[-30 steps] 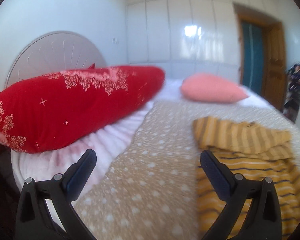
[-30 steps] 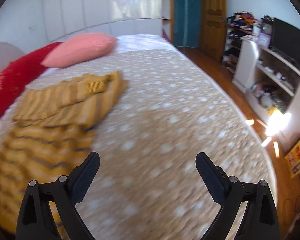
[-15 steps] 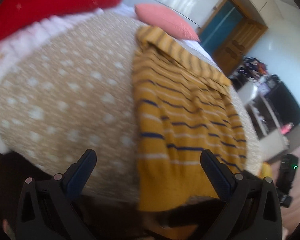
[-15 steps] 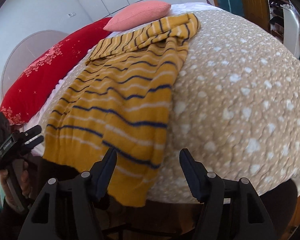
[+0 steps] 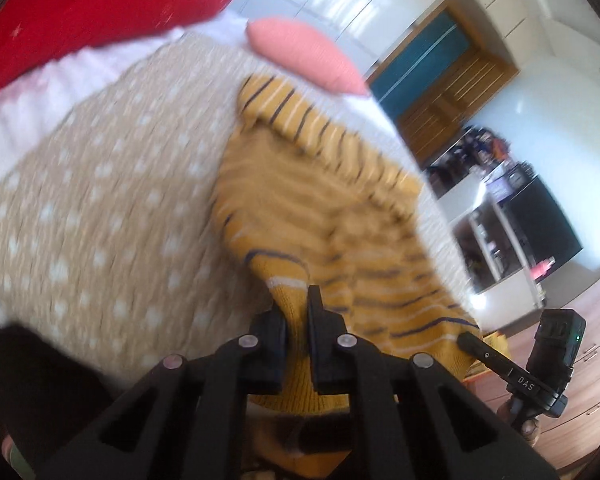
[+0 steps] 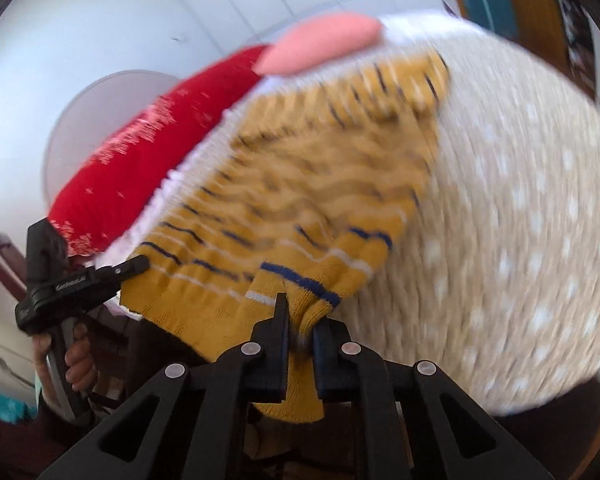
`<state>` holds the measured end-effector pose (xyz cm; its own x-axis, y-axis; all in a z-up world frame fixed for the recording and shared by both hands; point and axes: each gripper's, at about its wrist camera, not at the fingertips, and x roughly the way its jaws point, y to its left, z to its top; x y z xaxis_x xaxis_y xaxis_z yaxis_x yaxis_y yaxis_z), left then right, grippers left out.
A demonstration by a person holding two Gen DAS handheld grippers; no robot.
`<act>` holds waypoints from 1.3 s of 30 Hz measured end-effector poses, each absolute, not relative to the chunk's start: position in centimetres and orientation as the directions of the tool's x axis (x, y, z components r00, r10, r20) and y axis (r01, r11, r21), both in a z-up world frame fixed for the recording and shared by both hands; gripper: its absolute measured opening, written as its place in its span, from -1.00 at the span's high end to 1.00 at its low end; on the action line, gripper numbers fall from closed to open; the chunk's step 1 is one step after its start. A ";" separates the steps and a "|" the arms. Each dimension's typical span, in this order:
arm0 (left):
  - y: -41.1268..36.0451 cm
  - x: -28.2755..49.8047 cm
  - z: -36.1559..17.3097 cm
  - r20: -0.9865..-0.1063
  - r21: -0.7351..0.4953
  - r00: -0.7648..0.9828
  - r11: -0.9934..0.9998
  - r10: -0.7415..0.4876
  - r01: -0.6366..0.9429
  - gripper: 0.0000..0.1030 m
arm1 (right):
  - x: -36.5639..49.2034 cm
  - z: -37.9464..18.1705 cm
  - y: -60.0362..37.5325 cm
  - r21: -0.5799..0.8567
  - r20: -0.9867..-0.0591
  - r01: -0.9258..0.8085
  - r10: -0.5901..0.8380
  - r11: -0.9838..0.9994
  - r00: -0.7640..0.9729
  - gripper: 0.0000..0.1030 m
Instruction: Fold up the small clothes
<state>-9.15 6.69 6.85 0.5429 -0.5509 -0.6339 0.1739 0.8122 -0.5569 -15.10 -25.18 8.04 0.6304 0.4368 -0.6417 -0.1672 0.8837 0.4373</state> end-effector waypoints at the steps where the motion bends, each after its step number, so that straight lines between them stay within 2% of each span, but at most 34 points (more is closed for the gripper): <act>1: 6.7 -8.3 7.4 -0.624 -0.560 0.550 0.808 -0.555 0.181 0.84 | -14.1 9.4 -25.3 0.429 -0.620 -0.190 0.440 0.883 0.649 0.81; 5: 5.8 -2.7 10.3 -0.602 -0.566 0.571 0.803 -0.559 0.189 0.84 | -9.6 12.9 -26.5 0.429 -0.547 -0.213 0.441 0.878 0.712 0.81; 8: 3.9 2.8 11.4 -0.627 -0.513 0.593 0.841 -0.505 0.175 0.84 | -4.5 14.3 -27.2 0.422 -0.534 -0.200 0.421 0.884 0.733 0.81; 12: 1.4 11.9 11.5 -0.690 -0.458 0.576 0.881 -0.438 0.121 0.84 | 3.6 14.1 -28.5 0.402 -0.588 -0.111 0.350 0.909 0.729 0.82; 17: -0.8 21.0 9.6 -0.765 -0.370 0.550 0.928 -0.334 0.049 0.79 | 13.1 10.9 -30.5 0.344 -0.691 0.033 0.230 0.938 0.685 0.80; 19: -0.6 23.5 8.7 -0.773 -0.403 0.529 0.915 -0.349 0.014 0.67 | 16.1 9.3 -31.6 0.379 -0.712 0.089 0.229 0.921 0.664 0.78; 21: 0.3 24.6 8.4 -0.761 -0.454 0.524 0.891 -0.381 -0.011 0.33 | 18.4 7.9 -33.1 0.469 -0.709 0.140 0.277 0.872 0.649 0.57; 22: 1.1 24.9 8.6 -0.743 -0.482 0.538 0.876 -0.397 -0.019 -0.05 | 19.2 7.4 -33.7 0.506 -0.702 0.154 0.301 0.848 0.645 0.31; 23: 1.6 25.0 9.1 -0.725 -0.500 0.556 0.866 -0.406 -0.021 -0.32 | 20.0 6.9 -34.5 0.546 -0.685 0.171 0.319 0.820 0.655 0.04; 26: 3.7 25.3 10.1 -0.697 -0.508 0.596 0.861 -0.399 -0.018 -0.48 | 21.0 7.1 -35.8 0.573 -0.661 0.212 0.294 0.792 0.690 -0.30; 27: 4.1 25.3 10.3 -0.704 -0.495 0.595 0.869 -0.389 -0.017 -0.49 | 21.1 7.4 -36.1 0.561 -0.665 0.230 0.267 0.795 0.698 -0.35; 31: 5.6 23.2 9.9 -0.741 -0.386 0.586 0.922 -0.327 0.027 -0.57 | 19.5 8.9 -37.3 0.531 -0.659 0.218 0.238 0.819 0.714 -0.36; 33: 6.2 21.7 9.2 -0.749 -0.370 0.574 0.928 -0.330 0.051 -0.62 | 17.4 9.4 -37.4 0.476 -0.676 0.193 0.217 0.858 0.704 -0.40; 35: 7.0 20.0 7.9 -0.758 -0.385 0.541 0.919 -0.364 0.079 -0.69 | 14.8 9.3 -37.4 0.424 -0.696 0.166 0.203 0.890 0.688 -0.49; 39: 7.3 17.2 5.5 -0.755 -0.425 0.495 0.896 -0.431 0.131 -0.80 | 9.5 8.0 -37.6 0.372 -0.732 0.127 0.207 0.919 0.649 -0.54</act>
<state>17.23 7.26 5.53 0.4947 -0.4306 -0.7549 0.1315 0.8957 -0.4248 9.48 -37.61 8.00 0.6486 0.2071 -0.7324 0.1269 0.9194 0.3724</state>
